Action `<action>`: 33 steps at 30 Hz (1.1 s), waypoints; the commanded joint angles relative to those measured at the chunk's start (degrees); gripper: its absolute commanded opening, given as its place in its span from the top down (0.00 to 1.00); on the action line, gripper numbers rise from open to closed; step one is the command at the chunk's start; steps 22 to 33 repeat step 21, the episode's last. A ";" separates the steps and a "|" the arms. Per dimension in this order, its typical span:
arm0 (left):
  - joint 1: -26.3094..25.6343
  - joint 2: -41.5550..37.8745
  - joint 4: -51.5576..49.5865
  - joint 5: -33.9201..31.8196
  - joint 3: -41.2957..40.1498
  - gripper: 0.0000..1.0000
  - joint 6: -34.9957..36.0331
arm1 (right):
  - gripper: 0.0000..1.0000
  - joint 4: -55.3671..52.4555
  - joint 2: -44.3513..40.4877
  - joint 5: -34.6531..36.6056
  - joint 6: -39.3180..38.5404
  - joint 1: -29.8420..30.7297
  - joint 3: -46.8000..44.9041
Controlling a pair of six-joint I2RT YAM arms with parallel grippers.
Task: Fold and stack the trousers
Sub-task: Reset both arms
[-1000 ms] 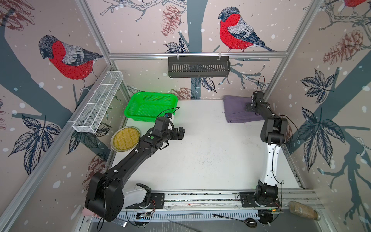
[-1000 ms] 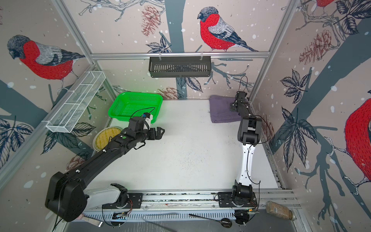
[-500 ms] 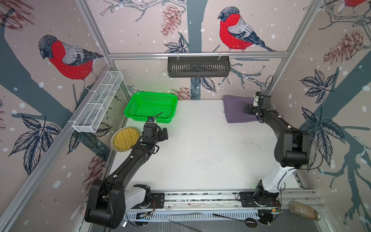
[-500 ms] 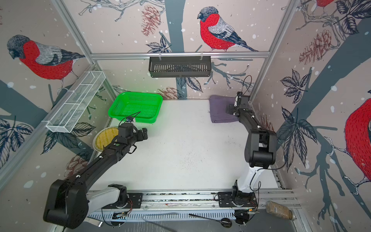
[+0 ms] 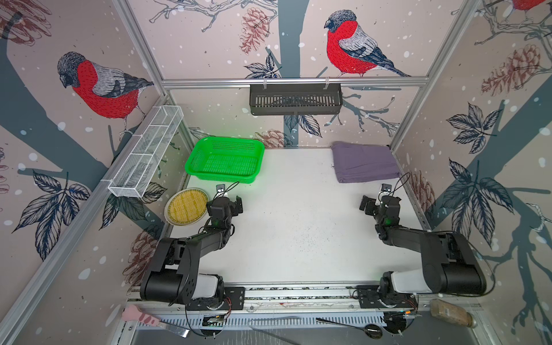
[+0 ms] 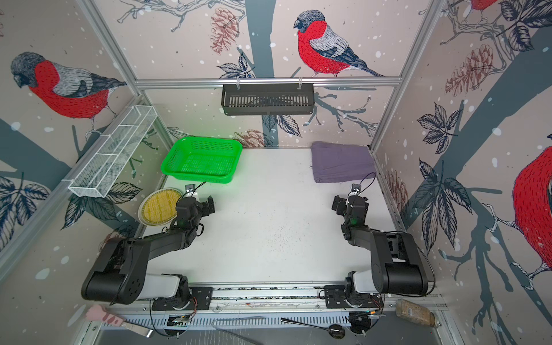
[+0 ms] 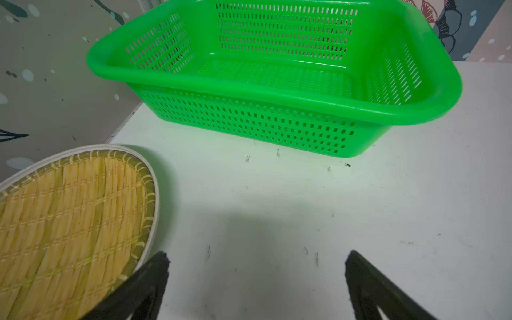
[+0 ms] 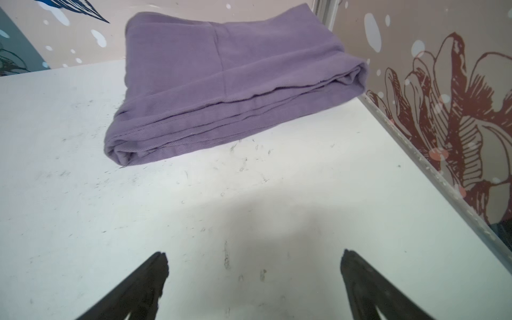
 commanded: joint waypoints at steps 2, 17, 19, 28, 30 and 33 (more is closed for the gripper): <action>0.45 2.01 19.33 3.10 -1.97 0.02 5.96 | 0.00 23.41 4.47 -0.22 -3.97 1.42 -3.98; 2.37 7.51 31.17 6.10 -5.35 0.02 5.38 | 0.00 23.70 5.13 1.22 -3.16 1.39 -3.81; 2.37 7.36 31.50 5.98 -5.50 0.02 5.43 | 0.00 23.57 4.87 0.91 -3.09 1.26 -3.95; 2.37 7.03 31.77 5.86 -5.83 0.03 5.44 | 0.00 23.90 4.78 1.00 -3.09 1.22 -4.18; 2.37 7.03 31.77 5.86 -5.83 0.03 5.44 | 0.00 23.90 4.78 1.00 -3.09 1.22 -4.18; 2.37 7.03 31.77 5.86 -5.83 0.03 5.44 | 0.00 23.90 4.78 1.00 -3.09 1.22 -4.18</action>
